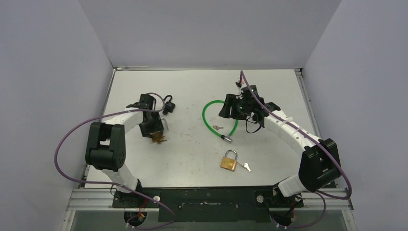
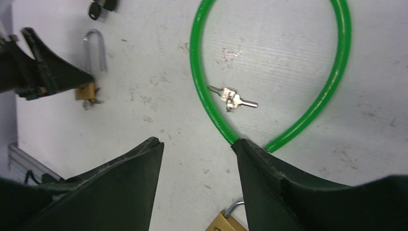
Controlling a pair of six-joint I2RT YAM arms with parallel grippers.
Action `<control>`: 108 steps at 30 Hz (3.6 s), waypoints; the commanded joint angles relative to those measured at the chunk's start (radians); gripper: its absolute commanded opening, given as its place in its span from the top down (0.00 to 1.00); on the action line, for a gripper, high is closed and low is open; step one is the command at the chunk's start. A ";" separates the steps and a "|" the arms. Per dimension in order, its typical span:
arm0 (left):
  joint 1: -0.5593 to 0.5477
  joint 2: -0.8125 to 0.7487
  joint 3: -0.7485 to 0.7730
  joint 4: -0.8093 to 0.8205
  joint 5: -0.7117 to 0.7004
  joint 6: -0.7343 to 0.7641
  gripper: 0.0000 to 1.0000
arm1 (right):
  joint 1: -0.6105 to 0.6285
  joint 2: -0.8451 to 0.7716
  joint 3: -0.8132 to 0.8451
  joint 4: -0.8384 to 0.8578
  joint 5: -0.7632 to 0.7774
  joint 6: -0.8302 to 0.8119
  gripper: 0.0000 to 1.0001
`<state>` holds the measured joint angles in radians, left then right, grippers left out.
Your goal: Unlock with the key
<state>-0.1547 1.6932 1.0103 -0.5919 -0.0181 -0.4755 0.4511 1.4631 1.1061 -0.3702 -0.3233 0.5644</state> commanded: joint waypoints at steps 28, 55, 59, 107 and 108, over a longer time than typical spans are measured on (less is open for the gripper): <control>0.034 -0.384 -0.039 0.143 0.124 -0.139 0.22 | 0.144 0.354 0.121 -0.027 0.243 -0.131 0.73; 0.024 -0.393 -0.095 0.207 0.205 -0.206 0.23 | 0.163 0.441 0.215 -0.028 0.285 -0.148 0.70; 0.023 -0.391 -0.096 0.206 0.203 -0.207 0.23 | 0.163 0.456 0.231 -0.027 0.289 -0.152 0.70; -0.239 -0.452 -0.215 0.998 0.506 -0.554 0.09 | 0.164 -0.097 -0.090 0.487 -0.260 -0.172 1.00; -0.249 -0.446 -0.211 1.012 0.507 -0.558 0.09 | 0.166 -0.104 -0.087 0.488 -0.282 -0.166 1.00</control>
<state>-0.3733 1.2419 0.7834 0.1909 0.4301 -0.9916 0.6048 1.4086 1.0195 0.0383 -0.4625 0.3931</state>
